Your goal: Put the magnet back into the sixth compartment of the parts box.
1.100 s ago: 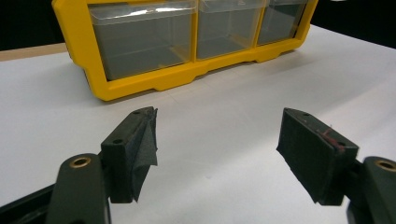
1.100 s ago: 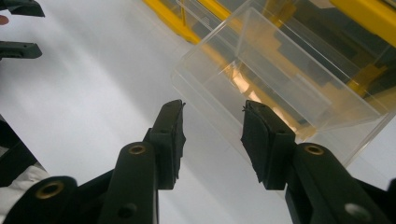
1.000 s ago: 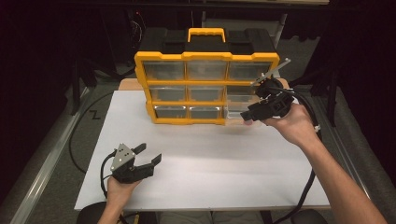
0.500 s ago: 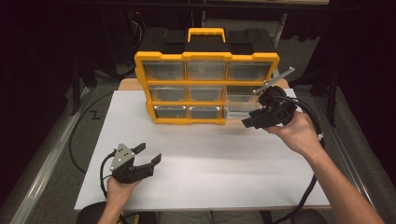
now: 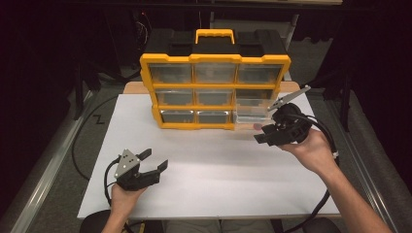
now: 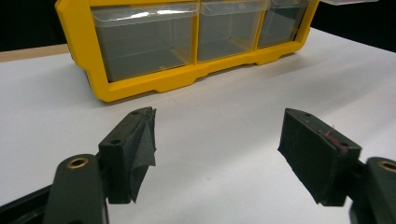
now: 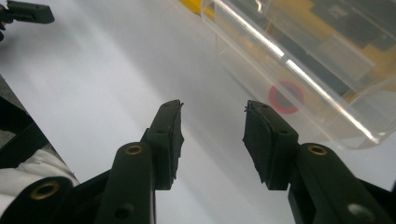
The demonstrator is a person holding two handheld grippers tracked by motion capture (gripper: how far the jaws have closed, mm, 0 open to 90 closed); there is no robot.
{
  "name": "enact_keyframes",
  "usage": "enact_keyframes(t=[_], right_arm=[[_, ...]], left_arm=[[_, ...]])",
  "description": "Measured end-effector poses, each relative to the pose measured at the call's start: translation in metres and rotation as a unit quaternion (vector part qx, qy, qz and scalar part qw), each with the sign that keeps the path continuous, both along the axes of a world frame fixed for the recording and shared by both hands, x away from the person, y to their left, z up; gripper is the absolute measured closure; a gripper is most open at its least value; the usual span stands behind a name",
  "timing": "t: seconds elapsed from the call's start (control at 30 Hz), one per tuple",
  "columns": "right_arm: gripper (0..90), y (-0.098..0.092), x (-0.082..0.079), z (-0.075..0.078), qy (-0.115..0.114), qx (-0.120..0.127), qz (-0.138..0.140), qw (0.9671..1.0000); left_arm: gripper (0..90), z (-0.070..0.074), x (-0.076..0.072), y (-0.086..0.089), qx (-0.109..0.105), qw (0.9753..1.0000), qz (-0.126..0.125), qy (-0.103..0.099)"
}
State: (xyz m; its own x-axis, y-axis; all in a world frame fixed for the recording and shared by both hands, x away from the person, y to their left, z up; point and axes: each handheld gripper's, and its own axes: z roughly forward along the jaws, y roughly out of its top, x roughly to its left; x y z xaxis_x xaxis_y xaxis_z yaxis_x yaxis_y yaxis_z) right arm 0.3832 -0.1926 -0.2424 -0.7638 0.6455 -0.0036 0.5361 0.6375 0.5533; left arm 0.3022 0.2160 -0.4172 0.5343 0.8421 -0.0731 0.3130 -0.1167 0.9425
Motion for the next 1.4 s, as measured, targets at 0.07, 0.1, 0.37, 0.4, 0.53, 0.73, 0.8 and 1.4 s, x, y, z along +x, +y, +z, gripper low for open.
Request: enact_keyframes(t=[0.07,0.1,0.37,0.4,0.53,0.73,0.8,1.4], right_arm=[[58.5,-0.002,-0.002,-0.005,0.001,0.003,0.0,1.0],[58.5,-0.003,-0.002,-0.007,0.001,0.005,0.0,1.0],[57.7,-0.015,-0.005,-0.021,0.002,0.017,-0.011,0.9998],[57.7,-0.016,-0.005,-0.023,0.0,0.02,-0.012,0.9997],[57.2,-0.023,-0.007,-0.031,-0.002,0.029,-0.02,0.9994],[54.9,-0.033,-0.01,-0.043,-0.006,0.039,-0.029,0.9988],[54.3,-0.037,-0.011,-0.047,-0.011,0.043,-0.028,0.9986],[52.9,-0.06,-0.014,-0.089,-0.029,0.077,-0.066,0.9944]], left_arm=[[27.3,0.0,0.0,0.0,0.001,1.0,0.0,-0.001],[27.3,0.0,0.0,0.0,0.001,1.0,-0.001,-0.001],[27.0,0.0,0.0,0.0,0.0,1.0,0.0,0.0],[27.0,0.0,0.0,0.0,0.001,1.0,0.0,0.0],[27.2,0.0,0.0,0.0,0.001,1.0,-0.001,0.0],[27.3,0.0,0.0,0.0,0.0,1.0,-0.002,0.001],[27.2,0.0,0.0,0.0,0.001,1.0,-0.001,0.0],[27.3,0.0,0.0,0.0,-0.001,1.0,-0.001,0.0]])
